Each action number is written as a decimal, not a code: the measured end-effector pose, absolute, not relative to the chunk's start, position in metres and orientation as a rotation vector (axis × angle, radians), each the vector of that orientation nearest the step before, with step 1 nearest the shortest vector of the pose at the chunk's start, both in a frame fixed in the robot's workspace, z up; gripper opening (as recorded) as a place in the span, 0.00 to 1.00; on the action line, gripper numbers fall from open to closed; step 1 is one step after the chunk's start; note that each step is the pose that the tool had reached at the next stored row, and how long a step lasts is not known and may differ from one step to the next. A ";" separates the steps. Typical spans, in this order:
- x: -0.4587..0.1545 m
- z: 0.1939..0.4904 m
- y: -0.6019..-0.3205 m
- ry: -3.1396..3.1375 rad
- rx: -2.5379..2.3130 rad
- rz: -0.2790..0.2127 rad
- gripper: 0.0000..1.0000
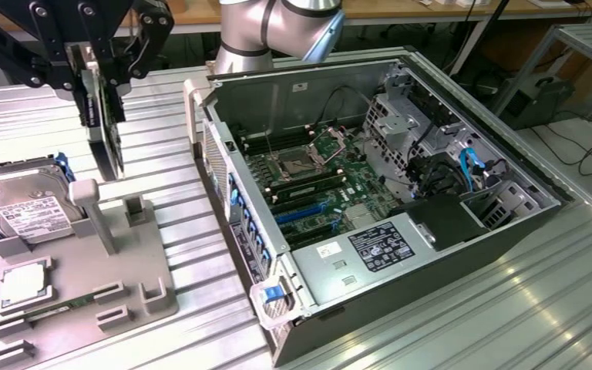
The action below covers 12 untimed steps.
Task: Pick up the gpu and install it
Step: 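Pick up the gpu and move the gpu toward the slot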
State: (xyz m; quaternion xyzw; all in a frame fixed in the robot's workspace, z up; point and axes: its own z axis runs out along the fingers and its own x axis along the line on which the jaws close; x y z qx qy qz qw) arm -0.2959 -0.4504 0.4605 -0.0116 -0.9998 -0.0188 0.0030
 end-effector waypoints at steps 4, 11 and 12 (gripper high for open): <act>-0.292 0.460 -0.450 -3.135 -0.036 -0.059 0.28; -0.285 0.460 -0.450 -3.135 -0.036 -0.059 0.28; -0.285 0.460 -0.450 -3.135 -0.036 -0.059 0.28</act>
